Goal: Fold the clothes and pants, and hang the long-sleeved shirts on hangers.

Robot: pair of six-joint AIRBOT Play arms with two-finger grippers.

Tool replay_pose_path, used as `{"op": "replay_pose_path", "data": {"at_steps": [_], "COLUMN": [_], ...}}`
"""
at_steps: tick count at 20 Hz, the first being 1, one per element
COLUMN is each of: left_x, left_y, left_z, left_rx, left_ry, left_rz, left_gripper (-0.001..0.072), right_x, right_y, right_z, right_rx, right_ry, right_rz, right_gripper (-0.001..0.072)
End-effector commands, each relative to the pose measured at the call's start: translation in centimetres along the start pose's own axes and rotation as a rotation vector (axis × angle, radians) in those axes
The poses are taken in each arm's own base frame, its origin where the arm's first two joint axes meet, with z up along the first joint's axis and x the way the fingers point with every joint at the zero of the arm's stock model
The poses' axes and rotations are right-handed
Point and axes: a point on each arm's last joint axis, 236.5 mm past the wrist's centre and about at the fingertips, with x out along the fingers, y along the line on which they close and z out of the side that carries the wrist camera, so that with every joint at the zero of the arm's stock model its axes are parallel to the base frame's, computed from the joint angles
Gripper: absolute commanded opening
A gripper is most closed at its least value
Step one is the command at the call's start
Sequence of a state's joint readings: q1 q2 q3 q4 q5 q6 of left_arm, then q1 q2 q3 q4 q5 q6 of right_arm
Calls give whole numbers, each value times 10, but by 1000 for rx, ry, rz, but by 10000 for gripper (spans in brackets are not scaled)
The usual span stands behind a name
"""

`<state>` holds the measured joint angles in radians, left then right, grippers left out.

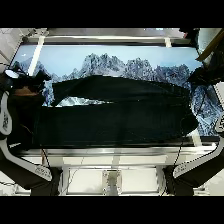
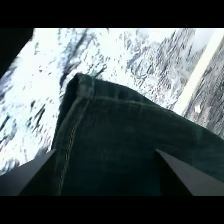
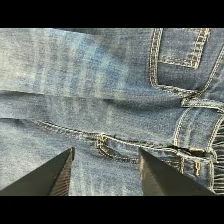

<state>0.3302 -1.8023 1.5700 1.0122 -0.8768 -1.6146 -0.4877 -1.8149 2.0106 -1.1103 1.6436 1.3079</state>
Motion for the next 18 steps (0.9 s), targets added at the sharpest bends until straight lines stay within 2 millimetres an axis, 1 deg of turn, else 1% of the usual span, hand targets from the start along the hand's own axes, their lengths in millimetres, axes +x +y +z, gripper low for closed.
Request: {"op": "replay_pose_path", "data": {"at_steps": [1, 3, 5, 7, 8, 9, 10, 11, 12, 14, 15, 16, 18], "left_x": [33, 42, 49, 56, 59, 61, 63, 65, 66, 65, 60, 52, 25], "left_y": [0, 10, 13, 10, 6, 2, -5, -11, -16, -26, -31, -39, -51], "left_z": [-2, -2, -7, -8, -5, -2, 1, 4, 6, 14, 21, 33, 67], "left_rx": [28, 53, 54, 79, 85, 92, 106, 135, 169, 180, 188, 205, 254], "left_ry": [67, 71, 86, 78, 60, 39, 14, -6, -27, -62, -80, -110, -198], "left_rz": [-16, 16, 24, 21, 18, 14, 9, 4, -1, -11, -18, -25, -19], "left_gripper": [698, 697, 697, 669, 625, 545, 391, 163, 23, 24, 24, 24, 23], "right_x": [0, 0, 0, 0, 0, 1, 1, 1, 1, 1, 1, 1, 1], "right_y": [-1, -1, -1, -2, -2, -1, 0, 0, 1, 1, 1, 1, -1], "right_z": [3, 3, 4, 10, 11, 12, 12, 12, 13, 13, 13, 12, 10], "right_rx": [6, 6, 7, 15, 16, 15, 13, 11, 11, 11, 11, 11, 12], "right_ry": [-12, -12, -18, -39, -46, -48, -48, -49, -50, -49, -49, -47, -39], "right_rz": [-5, -6, -7, -11, -12, -12, -12, -12, -8, -8, -8, -8, -18], "right_gripper": [458, 457, 457, 457, 457, 457, 457, 456, 456, 456, 455, 447, 447]}}
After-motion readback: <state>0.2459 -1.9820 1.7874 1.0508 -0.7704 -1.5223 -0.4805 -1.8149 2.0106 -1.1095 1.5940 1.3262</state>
